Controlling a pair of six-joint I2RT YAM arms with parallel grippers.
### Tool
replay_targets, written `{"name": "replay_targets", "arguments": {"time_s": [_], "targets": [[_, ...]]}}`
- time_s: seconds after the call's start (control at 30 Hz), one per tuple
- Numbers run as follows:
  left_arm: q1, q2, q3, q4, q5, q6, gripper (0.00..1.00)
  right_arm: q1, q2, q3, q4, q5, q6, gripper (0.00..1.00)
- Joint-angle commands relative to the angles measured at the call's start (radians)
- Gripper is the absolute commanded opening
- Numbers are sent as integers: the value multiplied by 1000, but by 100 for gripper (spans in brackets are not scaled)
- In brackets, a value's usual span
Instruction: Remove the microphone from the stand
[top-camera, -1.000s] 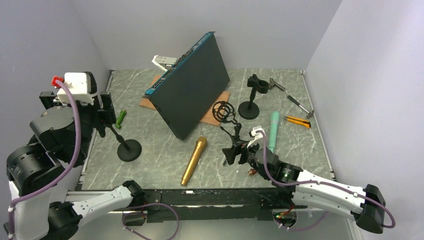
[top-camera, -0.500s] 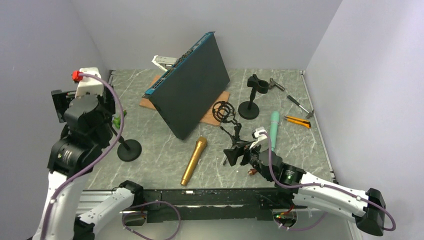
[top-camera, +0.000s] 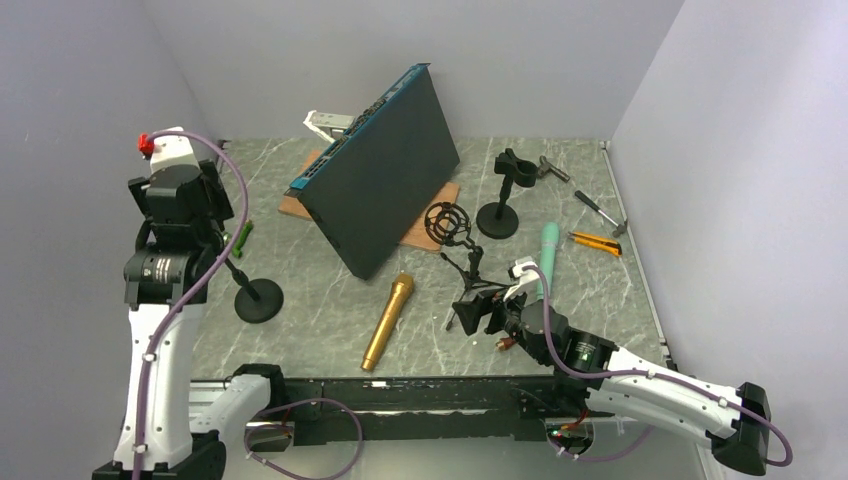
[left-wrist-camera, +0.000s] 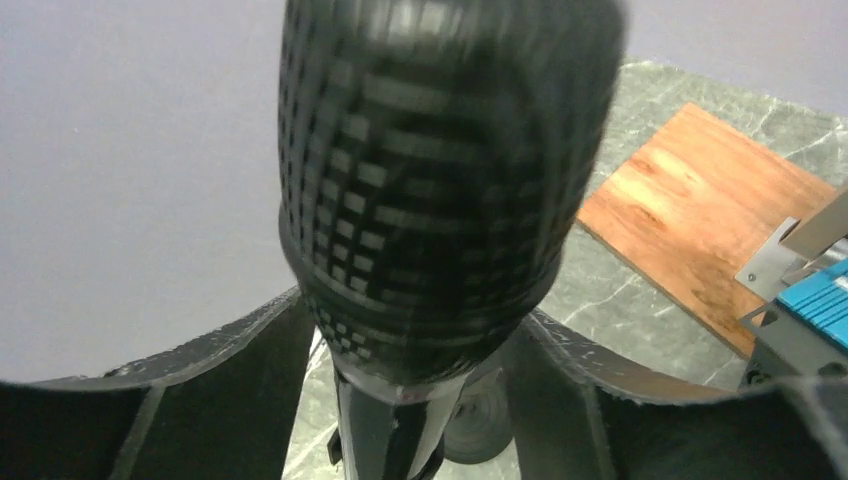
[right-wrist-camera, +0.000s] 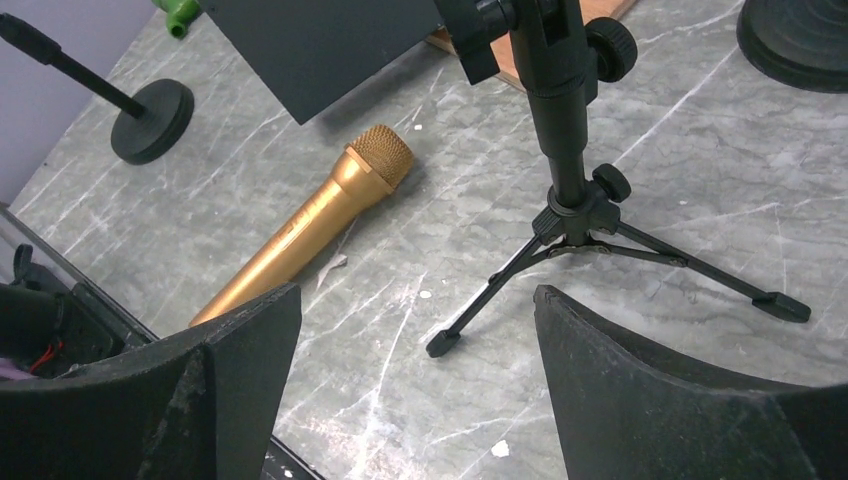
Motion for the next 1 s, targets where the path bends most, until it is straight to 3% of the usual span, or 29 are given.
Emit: {"name": "replay_targets", "arguments": {"time_s": [0.0,0.07,0.1,0.17,0.2,0.47,0.8,0.97], "targets": [[29,-68,-70,86,75,-73,64,3,-15,26,1,16,12,88],[29,-76,-84,89,68,-75,54,4,-11,28,-3,14,16,87],[28,-81,-86,89,68,-75,42,4,-8,31,-3,12,17,87],[29,-85,-87,83,62,-74,4,4,-2,37,-4,6,20,87],[29,-86,-87,81,57,-75,0,5,0,40,-4,6,20,87],[29,-101,-17,1,131,-57,0,4,9,115,-52,-1,-2,86],[29,-115,34,-85,528,13,0,5,-8,277,-216,-29,-93,93],[20,-197,-63,12,753,29,0,4,-20,324,-247,-26,-117,95]]}}
